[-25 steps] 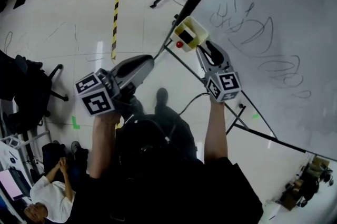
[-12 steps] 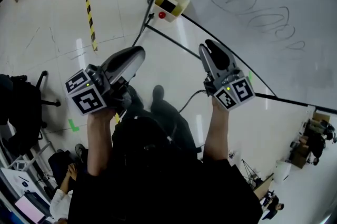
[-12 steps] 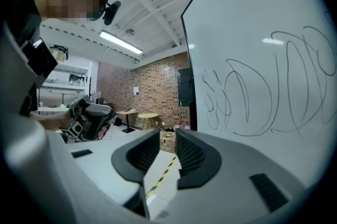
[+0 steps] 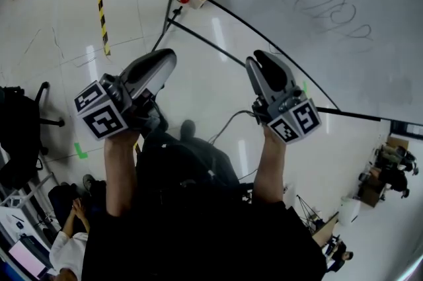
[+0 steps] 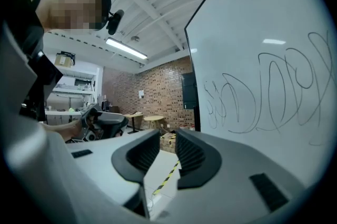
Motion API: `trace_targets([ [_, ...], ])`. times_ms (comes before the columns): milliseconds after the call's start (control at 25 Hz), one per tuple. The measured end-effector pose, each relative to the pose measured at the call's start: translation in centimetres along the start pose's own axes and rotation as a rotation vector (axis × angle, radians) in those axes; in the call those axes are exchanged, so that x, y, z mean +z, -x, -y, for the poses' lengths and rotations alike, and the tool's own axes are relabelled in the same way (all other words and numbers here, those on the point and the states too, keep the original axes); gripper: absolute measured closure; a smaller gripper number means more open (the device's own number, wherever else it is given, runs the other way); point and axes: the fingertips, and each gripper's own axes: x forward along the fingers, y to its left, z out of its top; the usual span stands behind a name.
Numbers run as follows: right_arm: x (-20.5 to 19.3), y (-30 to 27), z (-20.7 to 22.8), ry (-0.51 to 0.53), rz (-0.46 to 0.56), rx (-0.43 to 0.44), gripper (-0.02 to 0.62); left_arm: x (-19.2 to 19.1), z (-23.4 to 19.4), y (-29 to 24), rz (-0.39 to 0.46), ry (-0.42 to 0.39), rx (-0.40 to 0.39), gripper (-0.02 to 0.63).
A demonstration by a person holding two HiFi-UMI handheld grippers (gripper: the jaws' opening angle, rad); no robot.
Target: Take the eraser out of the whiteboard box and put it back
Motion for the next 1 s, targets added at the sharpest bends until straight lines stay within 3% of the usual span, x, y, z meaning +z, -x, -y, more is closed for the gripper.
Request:
trace_targets([
  [360,0.5,8.7,-2.9,-0.013,0.101,0.150,0.483,-8.8,7.4,-0.7,-0.017,-0.078,0.049,0.592],
  [600,0.7,12.0,-5.4,-0.012,0.147,0.251,0.486,-12.7,10.8,0.8,-0.011,-0.112,0.113,0.591],
  [760,1.1,13.4,-5.7,-0.017,0.177,0.258,0.492,-13.1,12.7,0.3,-0.025,-0.150,0.100,0.591],
  [1000,3.1,15.0,-6.3,0.018,0.206,0.208,0.499,-12.3,14.5,-1.1,-0.056,-0.188,0.021,0.591],
])
